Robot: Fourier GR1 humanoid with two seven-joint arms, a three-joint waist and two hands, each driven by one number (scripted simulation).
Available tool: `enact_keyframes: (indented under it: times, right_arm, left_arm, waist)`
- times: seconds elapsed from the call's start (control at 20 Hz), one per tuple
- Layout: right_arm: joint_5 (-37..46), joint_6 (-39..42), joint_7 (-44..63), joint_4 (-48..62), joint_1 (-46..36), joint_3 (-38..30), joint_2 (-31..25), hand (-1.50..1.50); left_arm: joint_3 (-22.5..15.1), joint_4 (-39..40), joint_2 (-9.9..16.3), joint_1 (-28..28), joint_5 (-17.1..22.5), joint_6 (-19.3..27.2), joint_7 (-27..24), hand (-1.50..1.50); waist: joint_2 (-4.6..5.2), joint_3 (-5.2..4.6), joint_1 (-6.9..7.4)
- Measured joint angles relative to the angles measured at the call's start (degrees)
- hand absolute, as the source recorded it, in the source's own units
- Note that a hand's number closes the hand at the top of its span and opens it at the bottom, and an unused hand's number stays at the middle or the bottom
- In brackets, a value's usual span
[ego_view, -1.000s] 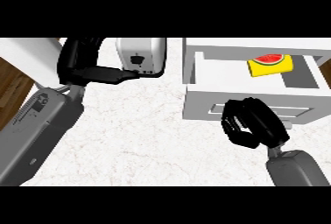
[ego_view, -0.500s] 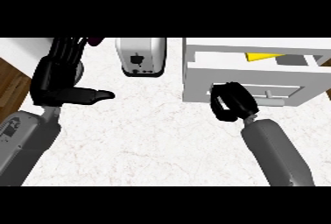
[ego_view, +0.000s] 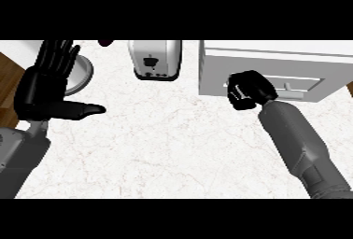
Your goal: Pick up the cup, place it into the drawer and close the drawer
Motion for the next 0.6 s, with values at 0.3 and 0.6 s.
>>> enact_keyframes:
  times: [0.3,0.6]
  right_arm:
    - [-1.53,2.47,-3.63,6.4,-2.87,-2.01,-0.47,1.5]
    - [-3.2,5.97,-7.83,8.63,-3.81,-3.47,-1.63,1.5]
  left_arm:
    - [0.51,0.94,-0.35,0.74,0.45,-3.12,-0.82,-1.5]
    - [0.17,1.12,-1.28,1.11,0.61,-4.83,-1.29,-1.5]
  waist:
    - [-0.26,-0.22,0.44]
    - [-0.21,-0.28,1.01]
